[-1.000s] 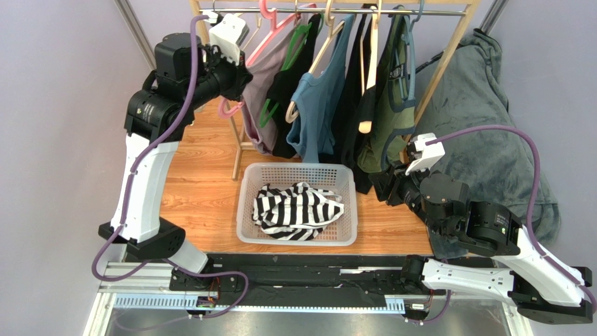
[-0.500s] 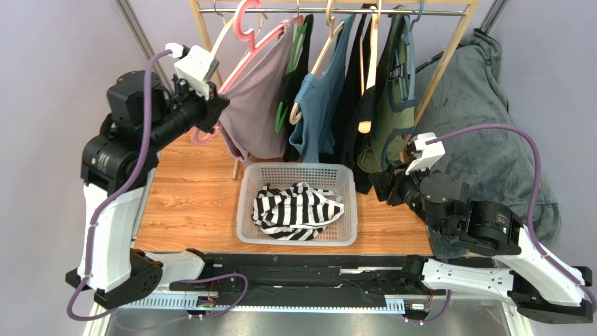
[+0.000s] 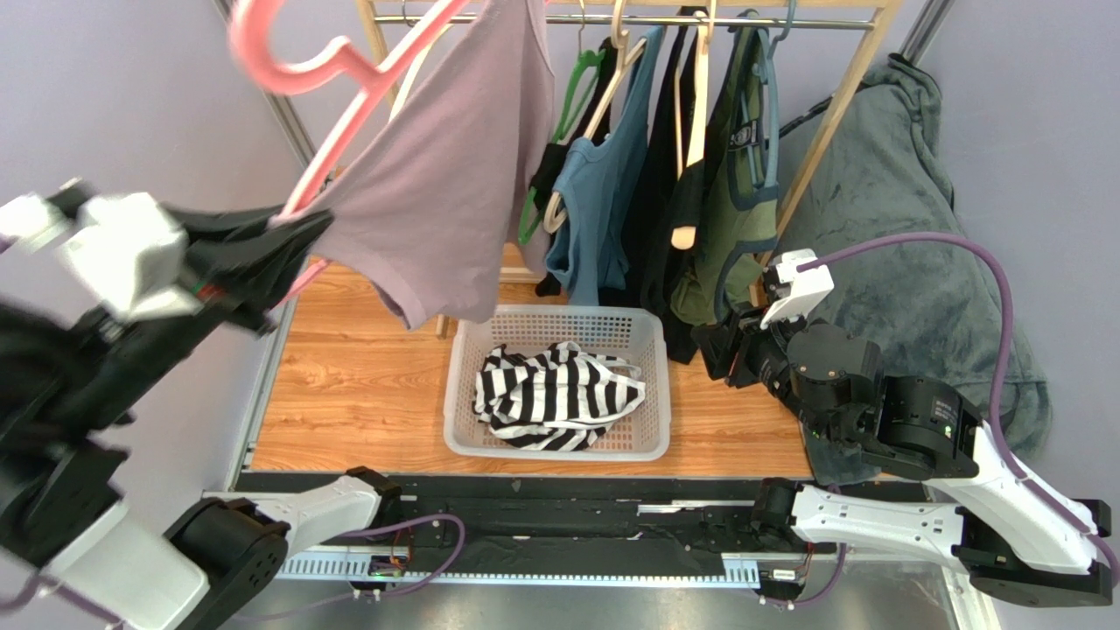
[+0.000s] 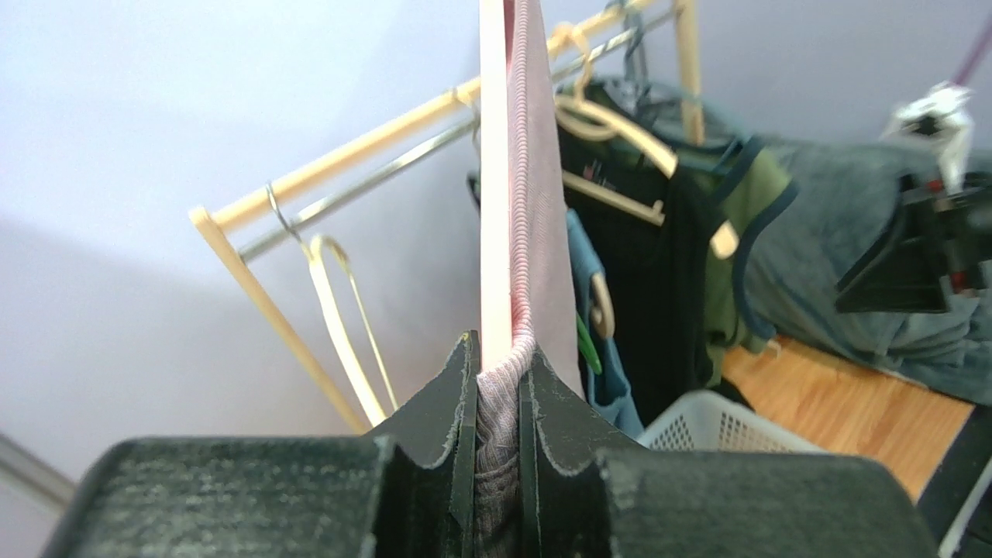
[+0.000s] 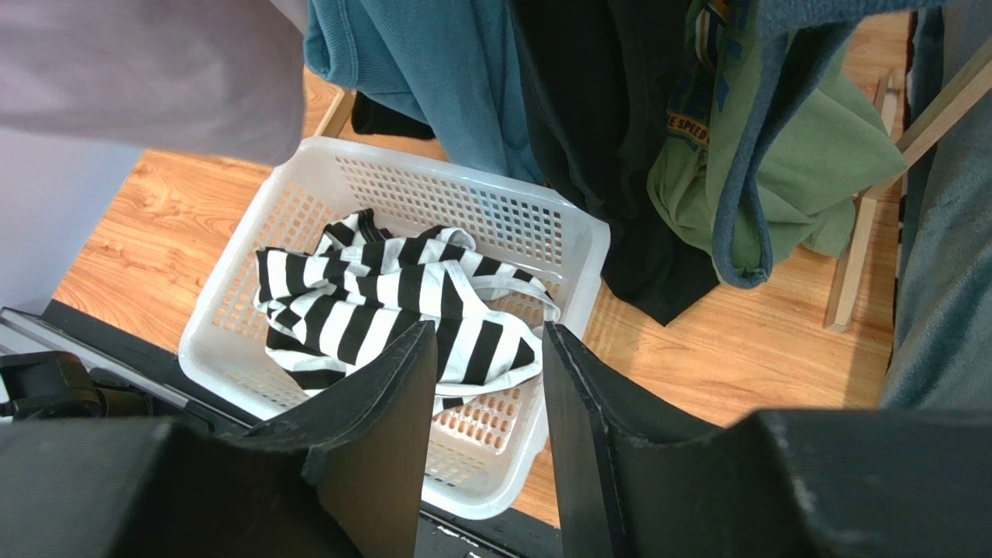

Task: Remove the tank top from the hanger
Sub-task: Pick up the hanger from the clothesline.

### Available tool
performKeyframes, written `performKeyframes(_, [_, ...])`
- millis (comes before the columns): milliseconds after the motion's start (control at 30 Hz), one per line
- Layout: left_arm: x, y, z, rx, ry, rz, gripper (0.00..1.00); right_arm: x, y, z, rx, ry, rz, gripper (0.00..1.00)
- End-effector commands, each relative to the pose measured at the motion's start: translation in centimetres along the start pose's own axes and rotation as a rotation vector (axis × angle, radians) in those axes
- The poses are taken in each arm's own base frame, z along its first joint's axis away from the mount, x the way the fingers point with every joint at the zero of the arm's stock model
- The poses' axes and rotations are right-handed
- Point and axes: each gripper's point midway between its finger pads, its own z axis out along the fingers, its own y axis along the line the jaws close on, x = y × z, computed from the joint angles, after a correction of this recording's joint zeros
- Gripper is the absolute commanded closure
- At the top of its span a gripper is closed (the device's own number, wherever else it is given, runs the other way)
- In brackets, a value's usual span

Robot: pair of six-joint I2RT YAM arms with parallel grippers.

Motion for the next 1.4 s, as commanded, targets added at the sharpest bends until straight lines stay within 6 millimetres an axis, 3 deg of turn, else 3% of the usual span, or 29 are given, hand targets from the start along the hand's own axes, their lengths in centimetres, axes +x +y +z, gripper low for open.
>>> performKeyframes(0, [-6.3,-1.7,-3.1,0.076,-0.240,0.121,1.00,-1.1,-0.1,-0.5,0.001,-0.025,0.033,0.57])
performKeyframes(200, [-7.5,-3.3,-5.4,0.140,-0.290,0.165,1.00,-1.0,-0.3,-0.5,0.010,-0.024,0.032,0.57])
performKeyframes(400, [-8.0,-5.1,-6.4,0.226,-0.316,0.168,1.00,-0.9,-0.3,-0.5,0.007,-0.021,0.029,0.57])
performKeyframes(700, [-5.7,-5.4,-3.2,0.299,-0.248,0.178,1.00,-0.8,-0.1,-0.5,-0.003,-0.022,0.030,0.59])
performKeyframes(900, [-4.0,-4.6,-0.3,0.305,-0.201,0.227,1.00,-0.7,-0.3,-0.6,-0.012,-0.033,0.038,0.60])
performKeyframes(1133, [0.0,-4.5,2.7,0.359,-0.113,0.317,1.00,-1.2,-0.3,-1.1,-0.036,-0.059,0.039,0.61])
performKeyframes(1233, [0.9,-4.4,3.1,0.364,-0.096,0.361,1.00,-1.2,-0.3,-1.1,-0.043,-0.063,0.028,0.62])
performKeyframes(1367, [2.1,-5.8,2.6,0.462,-0.089,0.414,1.00,-1.6,-0.1,-1.1,-0.049,-0.071,0.015,0.63])
